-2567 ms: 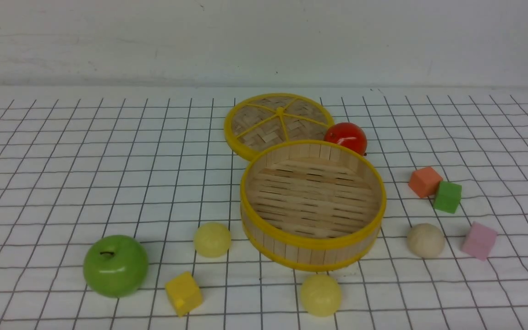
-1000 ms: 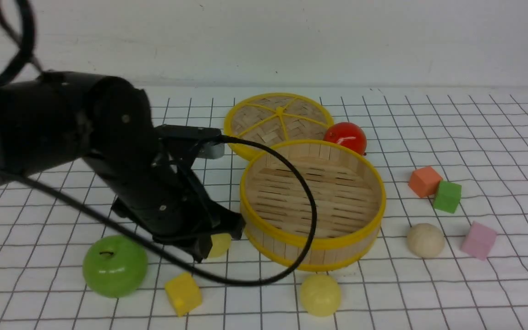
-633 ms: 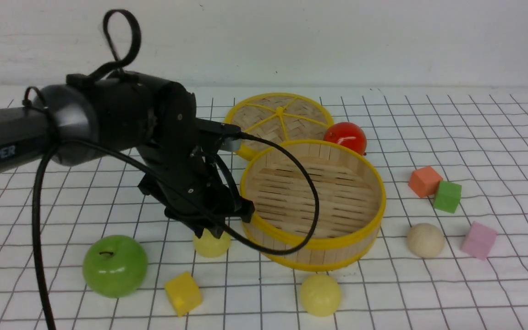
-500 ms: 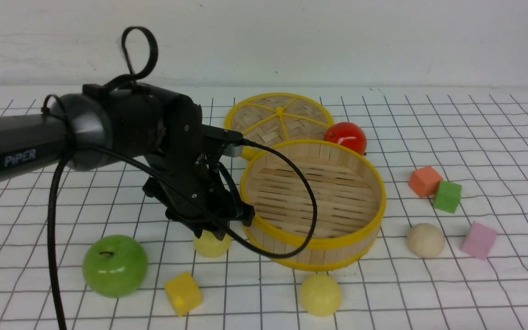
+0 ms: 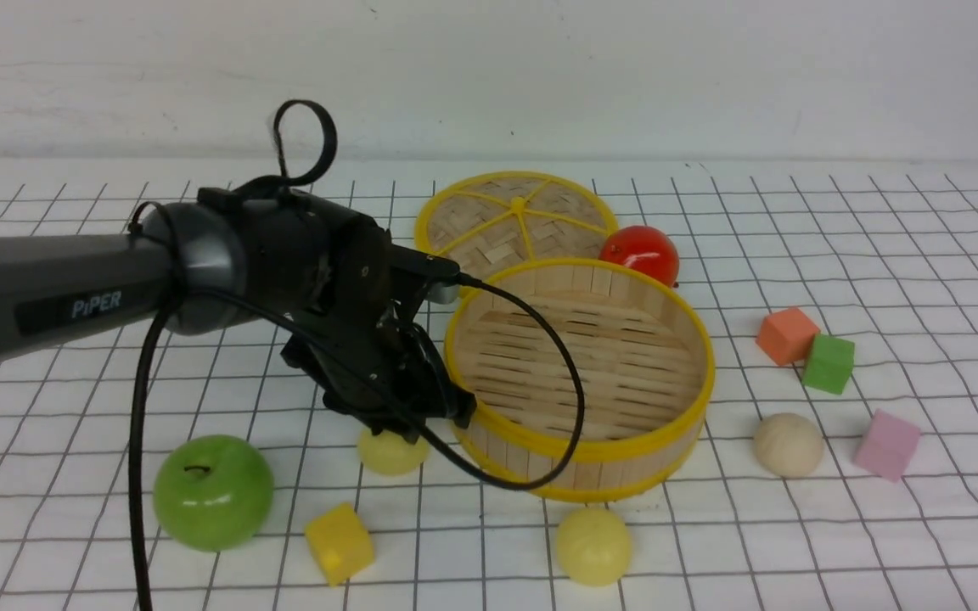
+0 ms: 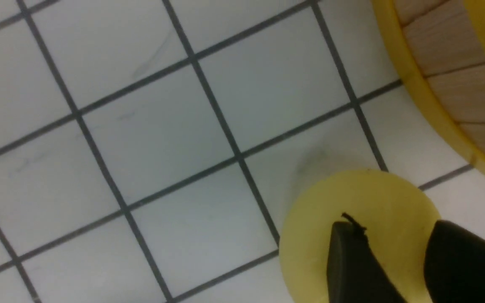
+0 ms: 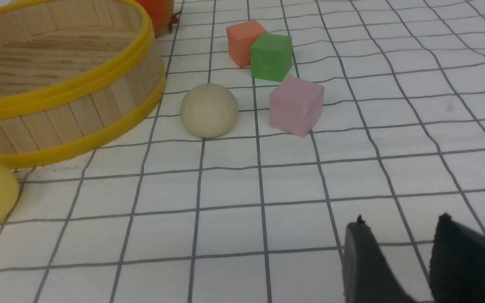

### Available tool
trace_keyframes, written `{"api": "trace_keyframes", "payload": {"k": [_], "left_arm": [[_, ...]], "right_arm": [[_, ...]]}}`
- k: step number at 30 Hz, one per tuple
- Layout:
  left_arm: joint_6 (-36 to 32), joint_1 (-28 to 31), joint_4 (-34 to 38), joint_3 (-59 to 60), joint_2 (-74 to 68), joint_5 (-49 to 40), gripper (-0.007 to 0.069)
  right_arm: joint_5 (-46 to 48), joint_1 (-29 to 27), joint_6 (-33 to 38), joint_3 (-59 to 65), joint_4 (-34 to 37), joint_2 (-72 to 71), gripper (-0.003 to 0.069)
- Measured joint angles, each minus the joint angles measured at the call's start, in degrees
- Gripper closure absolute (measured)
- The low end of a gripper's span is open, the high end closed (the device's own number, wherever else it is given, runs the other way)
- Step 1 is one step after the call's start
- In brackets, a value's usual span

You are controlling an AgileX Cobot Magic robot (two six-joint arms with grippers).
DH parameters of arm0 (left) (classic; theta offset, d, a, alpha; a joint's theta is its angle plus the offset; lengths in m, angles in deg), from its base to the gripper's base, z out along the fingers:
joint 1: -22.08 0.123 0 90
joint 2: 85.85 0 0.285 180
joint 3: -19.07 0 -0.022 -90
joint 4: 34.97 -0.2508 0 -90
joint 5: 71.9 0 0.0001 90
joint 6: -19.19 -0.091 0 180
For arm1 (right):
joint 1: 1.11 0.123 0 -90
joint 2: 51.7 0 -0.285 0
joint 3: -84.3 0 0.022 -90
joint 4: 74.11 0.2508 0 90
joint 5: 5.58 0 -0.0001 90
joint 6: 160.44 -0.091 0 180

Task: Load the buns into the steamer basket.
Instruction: Use the left arm to grab a steamed stuffed bun

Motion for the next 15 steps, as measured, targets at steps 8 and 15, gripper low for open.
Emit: {"api": "trace_keyframes", "payload": {"k": [8, 15], "left_arm": [[3.13, 0.0, -0.07, -0.06, -0.47, 0.41, 0.0562], [3.18, 0.0, -0.07, -0.06, -0.25, -0.11, 0.0638]], "right_arm": [[0.0, 0.0, 0.0, 0.0, 0.0, 0.0, 0.0418], [0.0, 0.0, 0.0, 0.0, 0.0, 0.0, 0.0418]]}}
